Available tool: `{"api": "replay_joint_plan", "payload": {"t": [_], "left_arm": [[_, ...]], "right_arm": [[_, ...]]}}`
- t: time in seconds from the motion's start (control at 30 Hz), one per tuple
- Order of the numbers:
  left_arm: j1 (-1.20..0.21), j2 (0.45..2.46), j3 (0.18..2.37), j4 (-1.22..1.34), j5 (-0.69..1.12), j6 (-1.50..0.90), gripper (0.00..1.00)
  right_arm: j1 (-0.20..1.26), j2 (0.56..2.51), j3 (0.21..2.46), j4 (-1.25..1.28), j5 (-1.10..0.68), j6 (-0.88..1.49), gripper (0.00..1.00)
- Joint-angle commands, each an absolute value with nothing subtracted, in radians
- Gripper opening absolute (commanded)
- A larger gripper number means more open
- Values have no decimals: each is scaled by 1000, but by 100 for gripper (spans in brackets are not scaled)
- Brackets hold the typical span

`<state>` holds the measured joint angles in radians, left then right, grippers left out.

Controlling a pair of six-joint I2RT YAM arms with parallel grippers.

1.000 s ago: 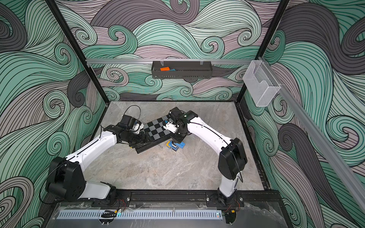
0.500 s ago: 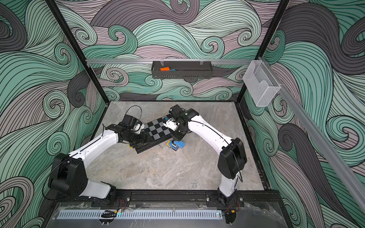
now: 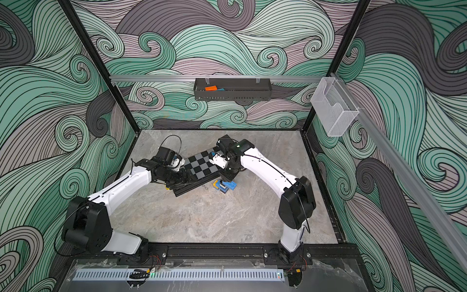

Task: Assemble a giraffe with lego
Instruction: Assemble the lego brick with the lego brick.

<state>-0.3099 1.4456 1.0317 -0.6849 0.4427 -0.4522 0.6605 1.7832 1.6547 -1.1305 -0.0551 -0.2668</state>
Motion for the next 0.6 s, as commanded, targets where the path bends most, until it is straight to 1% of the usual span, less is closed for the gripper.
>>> {"api": "replay_joint_plan", "payload": {"t": [0.0,0.57], "left_arm": [[-314,1451,1069,-697,460,-431,79],[-314,1465,1081,-698,460,-430,78]], "right_arm": [[654,1785,1641,-1151,-68,-280,14],[643,1816,1615,-1151,-89,-287,14]]}}
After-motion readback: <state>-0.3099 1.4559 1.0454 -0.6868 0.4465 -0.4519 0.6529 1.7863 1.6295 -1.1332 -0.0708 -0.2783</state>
